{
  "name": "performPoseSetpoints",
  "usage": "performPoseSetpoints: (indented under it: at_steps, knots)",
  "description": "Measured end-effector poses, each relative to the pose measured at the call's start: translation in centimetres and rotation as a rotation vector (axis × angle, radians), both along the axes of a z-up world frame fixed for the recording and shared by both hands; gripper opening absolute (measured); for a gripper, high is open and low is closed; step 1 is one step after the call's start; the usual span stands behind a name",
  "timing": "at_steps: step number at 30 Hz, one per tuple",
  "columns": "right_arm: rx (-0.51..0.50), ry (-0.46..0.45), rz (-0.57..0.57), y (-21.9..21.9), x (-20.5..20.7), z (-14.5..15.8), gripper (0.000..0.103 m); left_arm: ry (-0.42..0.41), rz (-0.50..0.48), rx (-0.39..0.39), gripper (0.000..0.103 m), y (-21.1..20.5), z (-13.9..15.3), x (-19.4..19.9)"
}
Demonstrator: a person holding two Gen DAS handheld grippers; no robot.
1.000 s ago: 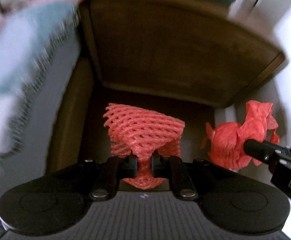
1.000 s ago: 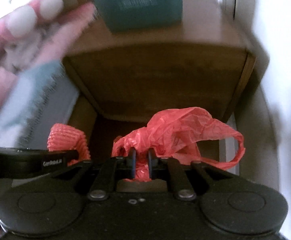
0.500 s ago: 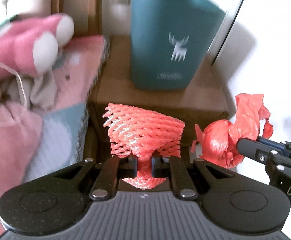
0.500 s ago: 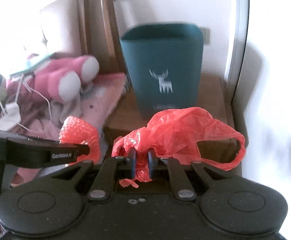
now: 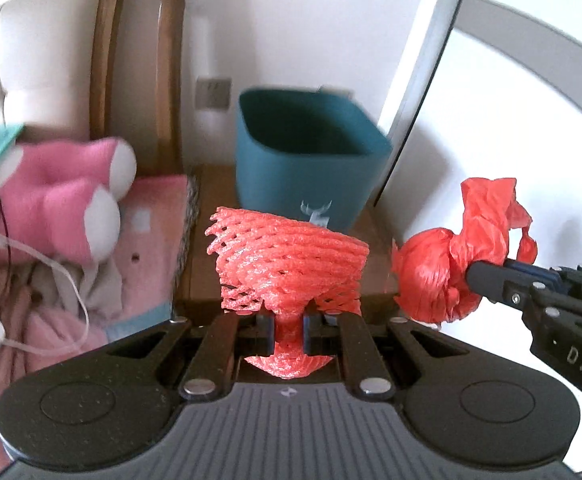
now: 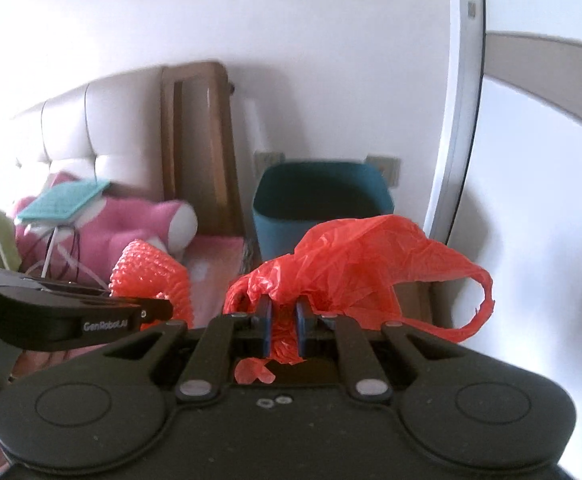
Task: Collect trash
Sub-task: 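Lift the foam net with left tool while right tool carries the orange bag to the wastebasket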
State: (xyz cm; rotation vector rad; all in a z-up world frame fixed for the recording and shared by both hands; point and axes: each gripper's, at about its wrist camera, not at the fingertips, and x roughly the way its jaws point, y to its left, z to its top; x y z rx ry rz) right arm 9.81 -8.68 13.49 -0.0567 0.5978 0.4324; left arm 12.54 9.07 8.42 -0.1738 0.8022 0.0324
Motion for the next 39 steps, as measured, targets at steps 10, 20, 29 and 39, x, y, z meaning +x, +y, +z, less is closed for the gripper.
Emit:
performPoseSetpoints:
  at_steps: [10, 20, 29, 39]
  knots:
    - [-0.005, -0.100, 0.001, 2.1, 0.9, 3.8, 0.010, -0.090, -0.055, 0.017, 0.011, 1.8, 5.6, 1.1]
    - [-0.012, -0.143, 0.052, 1.9, 8.3, 4.0, 0.010, -0.132, -0.038, 0.035, 0.011, 2.0, 8.2, 6.1]
    - [-0.070, -0.059, 0.167, 1.8, 21.3, 1.2, 0.010, -0.060, 0.006, 0.063, 0.011, 0.6, 6.8, 17.8]
    - [-0.205, 0.025, 0.326, 3.0, 28.8, -3.2, 0.010, 0.123, 0.063, 0.042, 0.011, -0.5, 1.3, 28.0]
